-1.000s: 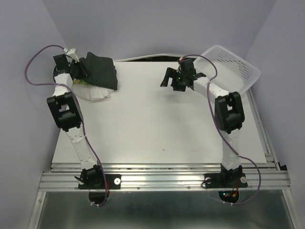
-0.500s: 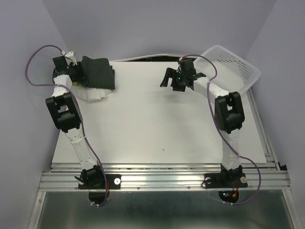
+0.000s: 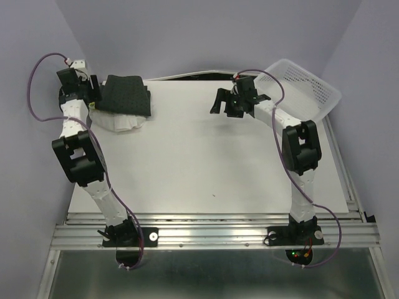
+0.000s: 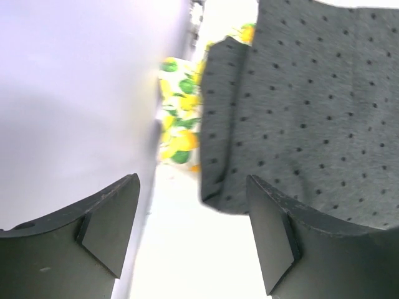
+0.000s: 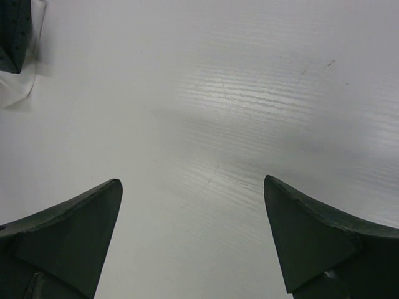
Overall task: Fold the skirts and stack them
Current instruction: Neatly place the folded skirt to the corner
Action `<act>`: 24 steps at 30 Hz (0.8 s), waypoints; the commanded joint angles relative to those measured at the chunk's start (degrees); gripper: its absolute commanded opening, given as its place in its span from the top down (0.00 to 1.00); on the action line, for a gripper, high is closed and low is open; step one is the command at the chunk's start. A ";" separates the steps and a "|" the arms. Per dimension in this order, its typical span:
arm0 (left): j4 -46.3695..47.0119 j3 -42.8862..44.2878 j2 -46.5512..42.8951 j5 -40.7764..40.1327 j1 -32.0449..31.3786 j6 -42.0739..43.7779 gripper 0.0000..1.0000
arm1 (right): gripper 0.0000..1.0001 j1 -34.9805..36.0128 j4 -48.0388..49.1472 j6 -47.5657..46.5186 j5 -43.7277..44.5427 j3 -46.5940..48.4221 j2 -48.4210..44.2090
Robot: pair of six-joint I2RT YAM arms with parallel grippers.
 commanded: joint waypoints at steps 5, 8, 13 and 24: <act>6.03 -9.13 -13.44 4.21 1.02 7.40 0.36 | 0.00 -0.21 0.48 -7.34 -2.23 -4.33 -8.01; 2.78 -6.76 -12.14 7.75 0.06 8.64 0.46 | 0.00 -0.21 0.39 -8.66 -3.10 -6.09 -8.89; 1.19 -4.47 -7.31 7.57 -0.91 9.52 0.56 | 0.00 -0.21 -1.53 -11.39 -3.38 -7.05 -9.77; -0.65 -0.95 4.39 0.63 -0.91 6.18 0.62 | 0.00 -0.74 -5.23 -14.37 0.58 -7.58 -9.86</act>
